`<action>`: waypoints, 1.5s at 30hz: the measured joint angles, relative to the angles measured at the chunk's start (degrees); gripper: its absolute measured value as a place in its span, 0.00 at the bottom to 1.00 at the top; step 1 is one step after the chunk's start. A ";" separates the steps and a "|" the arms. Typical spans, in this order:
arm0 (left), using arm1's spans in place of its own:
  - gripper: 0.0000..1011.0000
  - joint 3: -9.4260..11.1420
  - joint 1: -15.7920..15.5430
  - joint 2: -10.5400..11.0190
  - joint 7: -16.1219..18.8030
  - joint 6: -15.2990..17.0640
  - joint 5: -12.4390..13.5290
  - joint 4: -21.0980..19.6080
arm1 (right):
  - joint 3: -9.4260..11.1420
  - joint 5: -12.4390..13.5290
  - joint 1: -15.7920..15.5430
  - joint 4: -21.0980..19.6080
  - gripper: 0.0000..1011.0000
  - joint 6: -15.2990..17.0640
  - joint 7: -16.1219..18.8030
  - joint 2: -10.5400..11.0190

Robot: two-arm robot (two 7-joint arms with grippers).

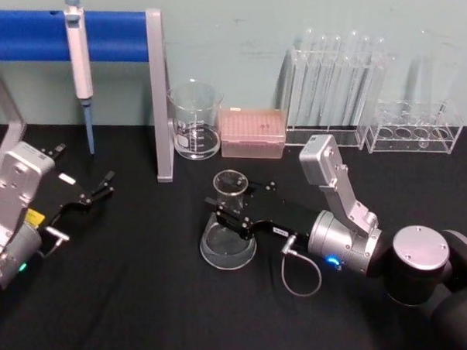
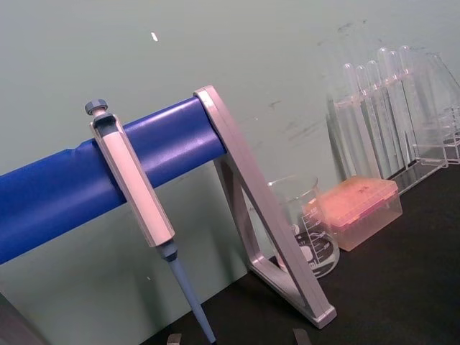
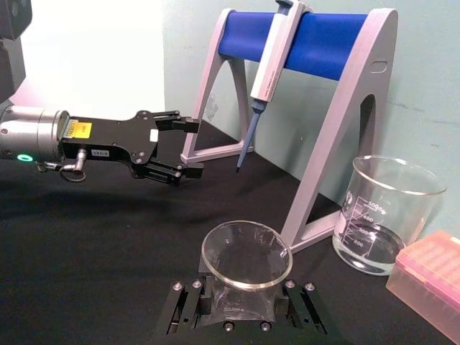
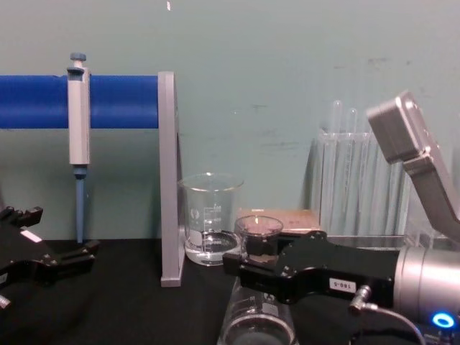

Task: Grasp the erlenmeyer flask with one hand, shake it three times, then place it back.

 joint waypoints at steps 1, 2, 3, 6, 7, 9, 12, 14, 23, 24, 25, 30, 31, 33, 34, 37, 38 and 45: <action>0.99 0.00 0.00 0.00 0.00 0.00 0.00 0.00 | 0.05 0.07 -0.02 -0.02 0.45 0.01 0.01 0.02; 0.99 0.00 0.00 0.00 0.00 0.00 0.00 0.00 | 0.09 0.14 -0.05 -0.05 0.45 0.01 0.02 0.04; 0.99 0.00 0.00 0.00 0.00 0.00 0.00 0.00 | 0.13 0.22 -0.07 -0.10 0.45 0.01 0.03 0.06; 0.99 0.00 0.00 0.00 0.00 0.00 0.00 0.00 | 0.48 0.59 -0.27 -0.80 0.45 0.22 -0.08 0.23; 0.99 0.00 0.00 0.00 0.00 0.00 0.00 0.00 | 0.59 0.67 -0.32 -1.07 0.45 0.31 -0.18 0.28; 0.99 0.00 0.00 0.00 0.00 0.00 0.00 0.00 | 0.89 0.80 -0.47 -2.05 0.45 0.79 -0.71 0.52; 0.99 0.00 0.00 0.00 0.00 0.00 0.00 0.00 | 1.29 0.89 -0.76 -3.83 0.45 1.63 -1.51 1.00; 0.99 0.00 0.00 0.00 0.00 0.00 0.00 0.00 | 1.67 1.01 -1.01 -5.46 0.45 2.51 -2.19 1.48; 0.99 0.00 0.00 0.00 0.00 0.00 0.00 0.00 | 3.54 1.88 -2.18 -12.70 0.45 6.39 -5.09 3.52; 0.99 0.00 0.00 0.00 0.00 0.00 0.00 0.00 | 3.54 1.88 -2.18 -12.70 0.45 6.39 -5.09 3.52; 0.99 0.00 0.00 0.00 0.00 0.00 0.00 0.00 | 3.78 2.06 -2.35 -13.57 0.45 6.71 -5.36 3.80; 0.99 0.00 0.00 0.00 0.00 0.00 0.00 0.00 | 4.57 2.48 -2.89 -16.06 0.45 7.64 -6.36 4.64; 0.99 0.00 0.00 0.00 0.00 0.00 0.00 0.00 | 4.83 2.57 -3.06 -16.76 0.45 7.94 -6.71 4.87; 0.99 0.00 0.00 0.00 0.00 0.00 0.00 0.00 | 5.18 2.72 -3.30 -17.73 0.45 8.48 -7.29 5.19; 0.99 0.00 0.00 0.00 0.00 0.00 0.00 0.00 | 5.31 2.75 -3.39 -18.06 0.45 8.63 -7.44 5.30; 0.99 0.00 0.00 0.00 0.00 0.00 0.00 0.00 | 5.73 2.94 -3.72 -19.17 0.45 9.18 -8.03 5.67; 0.99 0.00 0.00 0.00 0.00 0.00 0.00 0.00 | 5.84 2.99 -3.80 -19.46 0.45 9.29 -8.19 5.74; 0.99 0.00 0.00 0.00 0.00 0.00 0.00 0.00 | 6.59 3.39 -4.46 -21.43 0.45 9.73 -9.09 6.26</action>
